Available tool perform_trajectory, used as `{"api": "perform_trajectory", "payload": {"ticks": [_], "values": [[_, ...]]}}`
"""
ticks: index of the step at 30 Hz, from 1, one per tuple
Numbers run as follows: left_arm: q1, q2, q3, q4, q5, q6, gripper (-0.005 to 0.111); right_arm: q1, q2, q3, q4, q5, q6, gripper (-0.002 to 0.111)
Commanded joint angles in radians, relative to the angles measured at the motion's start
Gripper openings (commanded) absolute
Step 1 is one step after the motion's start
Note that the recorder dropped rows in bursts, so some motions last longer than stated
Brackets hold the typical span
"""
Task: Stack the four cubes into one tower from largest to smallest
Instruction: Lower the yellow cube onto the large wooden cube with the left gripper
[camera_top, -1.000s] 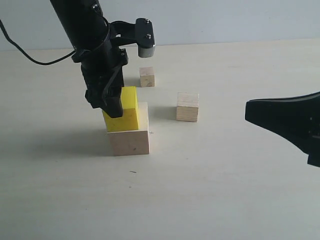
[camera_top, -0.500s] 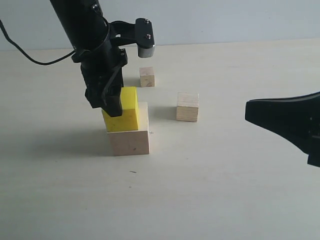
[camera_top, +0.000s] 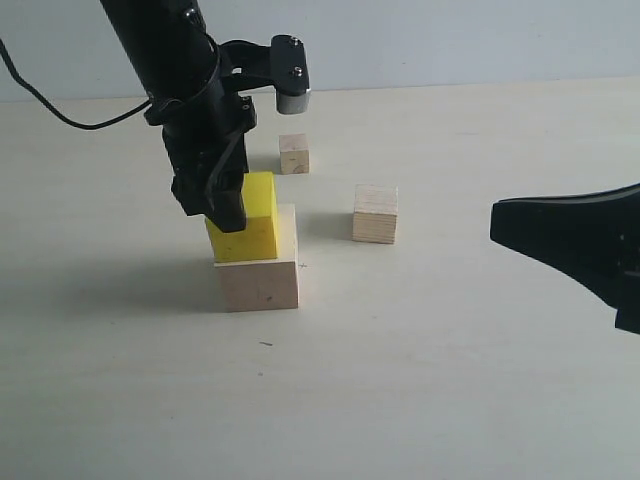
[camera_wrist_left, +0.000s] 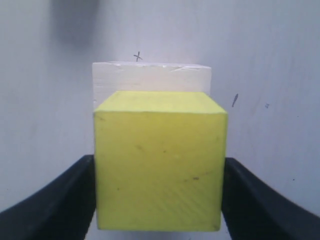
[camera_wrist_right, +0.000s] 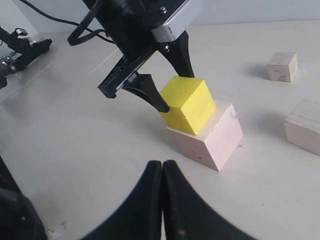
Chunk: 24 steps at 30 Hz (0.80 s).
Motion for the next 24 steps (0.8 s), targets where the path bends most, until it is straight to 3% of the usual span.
{"api": "perform_trajectory", "payload": {"ticks": [1,7,24], "values": [[-0.005,-0.007,-0.002,-0.002,-0.016,-0.005,0.014,0.003,0.001,-0.007,0.000,0.004,-0.007,0.000],[-0.005,-0.014,-0.002,-0.002,-0.010,-0.005,0.000,0.003,0.001,-0.007,0.000,0.004,-0.007,0.000],[-0.005,-0.016,-0.002,-0.023,-0.014,0.047,0.000,0.003,0.001,-0.007,0.000,0.004,-0.007,0.000]]}}
